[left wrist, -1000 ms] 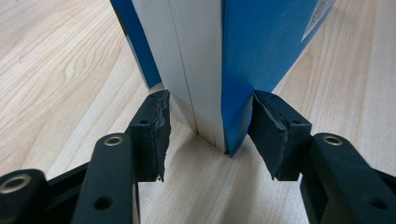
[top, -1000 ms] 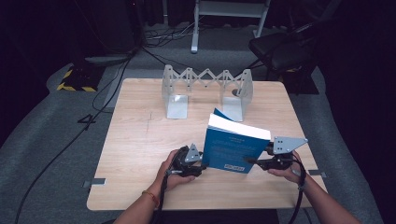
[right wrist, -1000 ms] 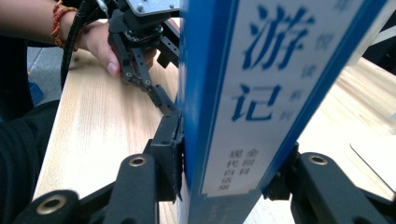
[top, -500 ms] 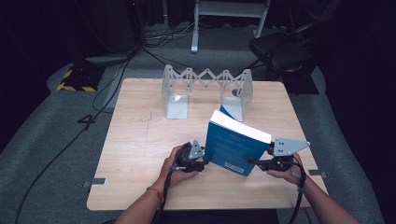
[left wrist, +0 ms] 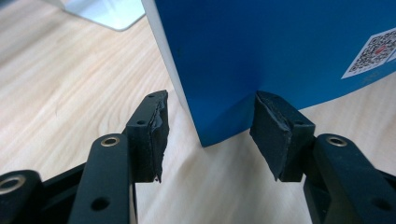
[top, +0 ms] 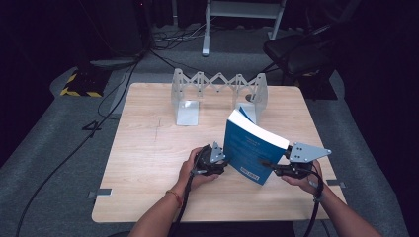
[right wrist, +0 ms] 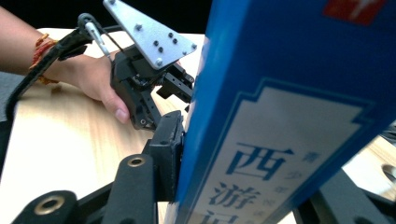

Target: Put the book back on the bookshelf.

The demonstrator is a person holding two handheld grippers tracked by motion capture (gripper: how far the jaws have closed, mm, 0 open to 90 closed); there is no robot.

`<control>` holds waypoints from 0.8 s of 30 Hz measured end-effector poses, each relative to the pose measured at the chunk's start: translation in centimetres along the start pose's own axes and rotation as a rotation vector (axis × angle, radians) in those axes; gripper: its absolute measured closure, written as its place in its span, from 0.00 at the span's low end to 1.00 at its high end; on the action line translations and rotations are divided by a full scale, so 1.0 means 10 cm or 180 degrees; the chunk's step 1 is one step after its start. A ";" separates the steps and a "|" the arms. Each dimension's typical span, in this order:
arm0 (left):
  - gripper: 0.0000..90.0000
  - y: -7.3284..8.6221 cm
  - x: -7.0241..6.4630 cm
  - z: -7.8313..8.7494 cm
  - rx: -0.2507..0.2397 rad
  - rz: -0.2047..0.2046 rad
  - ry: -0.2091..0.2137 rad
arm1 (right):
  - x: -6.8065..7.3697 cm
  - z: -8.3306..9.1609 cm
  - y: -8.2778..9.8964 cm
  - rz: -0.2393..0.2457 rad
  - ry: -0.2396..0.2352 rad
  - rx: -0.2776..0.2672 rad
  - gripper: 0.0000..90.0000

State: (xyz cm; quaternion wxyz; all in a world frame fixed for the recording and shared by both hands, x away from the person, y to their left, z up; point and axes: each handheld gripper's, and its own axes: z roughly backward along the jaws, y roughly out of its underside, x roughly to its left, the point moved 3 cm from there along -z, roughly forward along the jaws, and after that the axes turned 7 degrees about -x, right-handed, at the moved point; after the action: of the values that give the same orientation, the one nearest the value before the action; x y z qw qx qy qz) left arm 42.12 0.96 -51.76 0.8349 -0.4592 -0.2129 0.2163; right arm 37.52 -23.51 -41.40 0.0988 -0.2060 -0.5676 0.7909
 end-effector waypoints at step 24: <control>0.25 0.27 0.21 0.77 0.0326 0.0304 0.0121 | -0.13 0.07 -0.12 -0.0242 0.0210 -0.0084 0.68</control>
State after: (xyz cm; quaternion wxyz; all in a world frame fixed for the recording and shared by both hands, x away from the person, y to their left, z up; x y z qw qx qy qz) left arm 39.08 8.67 -50.01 0.8499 -0.4295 -0.1635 0.2577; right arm 38.30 -24.20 -39.83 0.1448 -0.2115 -0.5818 0.7719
